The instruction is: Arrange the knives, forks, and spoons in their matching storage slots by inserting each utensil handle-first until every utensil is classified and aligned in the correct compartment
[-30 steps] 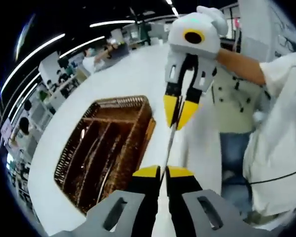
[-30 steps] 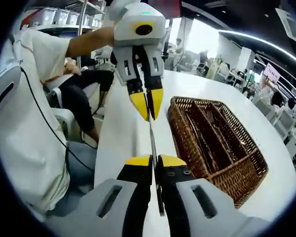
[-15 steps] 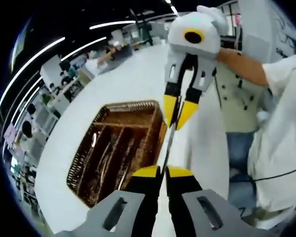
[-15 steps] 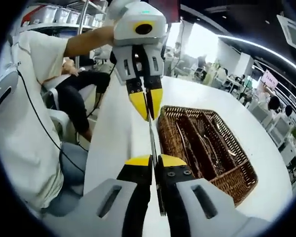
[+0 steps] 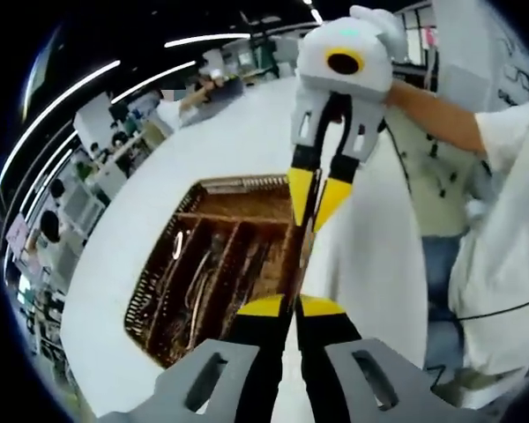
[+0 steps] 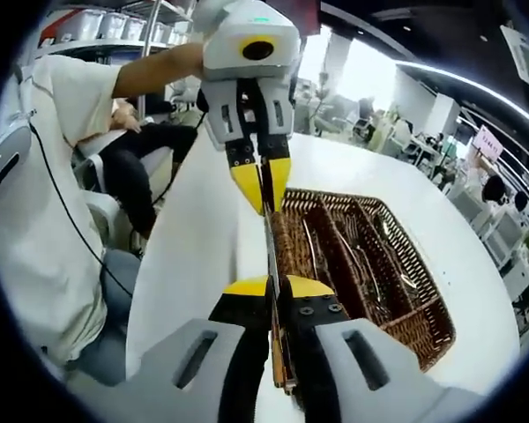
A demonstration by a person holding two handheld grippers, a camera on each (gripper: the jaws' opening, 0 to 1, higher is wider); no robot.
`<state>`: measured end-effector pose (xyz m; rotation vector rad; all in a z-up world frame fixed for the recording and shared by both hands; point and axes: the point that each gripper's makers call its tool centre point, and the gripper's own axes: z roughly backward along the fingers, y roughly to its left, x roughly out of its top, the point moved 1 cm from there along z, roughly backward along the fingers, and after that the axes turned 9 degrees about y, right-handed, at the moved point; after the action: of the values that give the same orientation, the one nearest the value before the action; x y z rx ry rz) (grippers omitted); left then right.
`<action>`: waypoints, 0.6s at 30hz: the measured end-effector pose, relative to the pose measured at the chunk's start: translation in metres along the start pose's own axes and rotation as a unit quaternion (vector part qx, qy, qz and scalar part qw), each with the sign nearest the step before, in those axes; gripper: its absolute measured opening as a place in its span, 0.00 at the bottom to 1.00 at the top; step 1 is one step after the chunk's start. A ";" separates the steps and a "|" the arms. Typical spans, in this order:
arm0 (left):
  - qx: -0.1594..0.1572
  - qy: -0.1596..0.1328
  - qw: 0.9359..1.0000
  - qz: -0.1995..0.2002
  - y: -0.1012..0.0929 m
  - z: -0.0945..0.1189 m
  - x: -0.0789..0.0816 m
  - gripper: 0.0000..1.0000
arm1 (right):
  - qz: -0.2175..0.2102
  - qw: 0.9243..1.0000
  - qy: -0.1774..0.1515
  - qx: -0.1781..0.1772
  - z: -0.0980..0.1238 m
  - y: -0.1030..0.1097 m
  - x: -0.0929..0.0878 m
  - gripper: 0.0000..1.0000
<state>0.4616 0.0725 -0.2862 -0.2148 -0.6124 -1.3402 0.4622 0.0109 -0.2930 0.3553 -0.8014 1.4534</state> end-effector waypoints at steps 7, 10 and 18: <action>-0.003 0.003 1.000 0.015 0.019 -0.009 -0.006 0.03 | -0.006 1.000 0.003 0.012 -0.013 -0.017 -0.002 0.05; -0.008 0.007 1.000 0.025 0.025 -0.013 -0.011 0.03 | -0.006 1.000 0.005 0.019 -0.021 -0.022 -0.004 0.05; -0.013 0.018 0.999 0.038 0.038 -0.027 -0.020 0.03 | -0.016 0.999 0.008 0.037 -0.037 -0.034 -0.010 0.05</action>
<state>0.5032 0.0857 -0.3115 -0.2316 -0.5519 -1.2761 0.5052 0.0235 -0.3172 0.4104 -0.7275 1.4567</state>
